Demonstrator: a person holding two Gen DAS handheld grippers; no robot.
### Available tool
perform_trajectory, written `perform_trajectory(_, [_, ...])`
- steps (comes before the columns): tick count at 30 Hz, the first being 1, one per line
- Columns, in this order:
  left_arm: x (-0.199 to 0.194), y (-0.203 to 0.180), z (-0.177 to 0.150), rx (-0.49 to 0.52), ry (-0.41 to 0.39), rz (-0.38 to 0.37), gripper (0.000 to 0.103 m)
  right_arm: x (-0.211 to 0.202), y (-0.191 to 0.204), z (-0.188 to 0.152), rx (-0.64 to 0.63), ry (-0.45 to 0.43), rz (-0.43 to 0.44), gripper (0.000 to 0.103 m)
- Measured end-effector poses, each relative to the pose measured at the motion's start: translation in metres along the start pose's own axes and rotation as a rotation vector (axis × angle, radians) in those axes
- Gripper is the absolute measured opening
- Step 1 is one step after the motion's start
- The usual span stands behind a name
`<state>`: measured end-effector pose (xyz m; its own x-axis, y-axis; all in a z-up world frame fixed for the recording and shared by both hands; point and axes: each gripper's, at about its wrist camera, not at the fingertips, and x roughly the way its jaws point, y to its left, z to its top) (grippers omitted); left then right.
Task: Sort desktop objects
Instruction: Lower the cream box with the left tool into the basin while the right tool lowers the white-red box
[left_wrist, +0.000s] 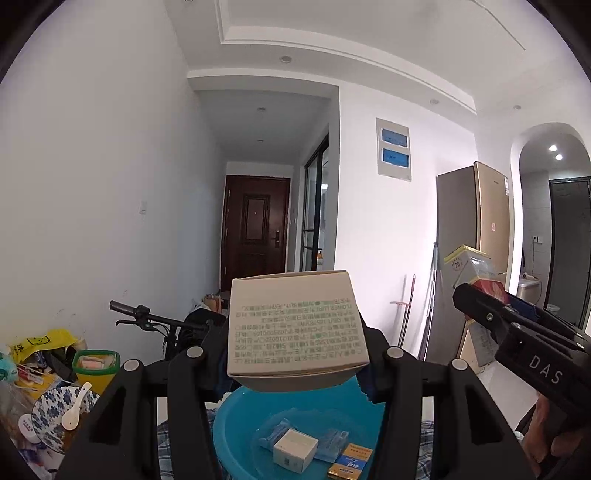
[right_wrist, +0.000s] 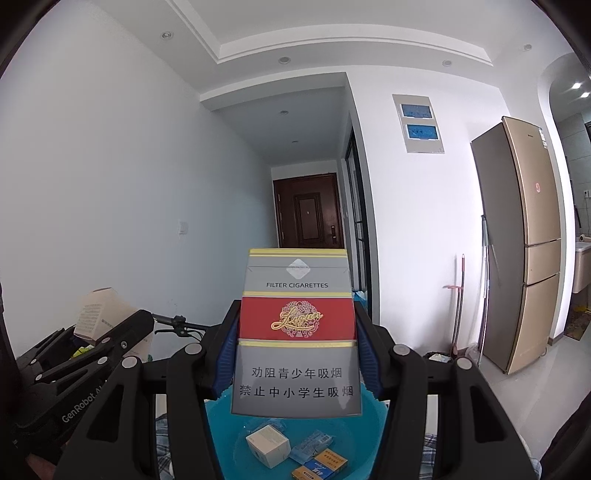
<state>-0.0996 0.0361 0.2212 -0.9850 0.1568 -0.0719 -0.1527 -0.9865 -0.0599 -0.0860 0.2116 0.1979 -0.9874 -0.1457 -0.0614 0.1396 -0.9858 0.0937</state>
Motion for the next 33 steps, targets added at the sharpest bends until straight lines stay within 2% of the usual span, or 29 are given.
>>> perform_trajectory(8, [0.034, -0.003, -0.010, 0.003, 0.062, 0.035, 0.054, 0.037, -0.008, -0.013, 0.002, 0.089, -0.057, 0.054])
perform_trajectory(13, [0.070, -0.008, -0.026, 0.027, 0.108, 0.072, 0.054, 0.063, -0.018, -0.023, 0.015, 0.159, -0.074, 0.054])
perform_trajectory(16, [0.100, -0.011, -0.043, 0.058, 0.177, 0.109, 0.055, 0.079, -0.021, -0.031, 0.017, 0.206, -0.075, 0.054])
perform_trajectory(22, [0.159, 0.000, -0.082, -0.009, 0.392, 0.056, 0.055, 0.107, -0.027, -0.050, 0.029, 0.303, -0.062, 0.054])
perform_trajectory(29, [0.186, -0.004, -0.111, 0.025, 0.472, 0.086, 0.055, 0.141, -0.046, -0.074, 0.061, 0.391, -0.121, 0.054])
perform_trajectory(33, [0.193, -0.003, -0.124, 0.031, 0.512, 0.087, 0.055, 0.155, -0.055, -0.089, 0.082, 0.446, -0.123, 0.054])
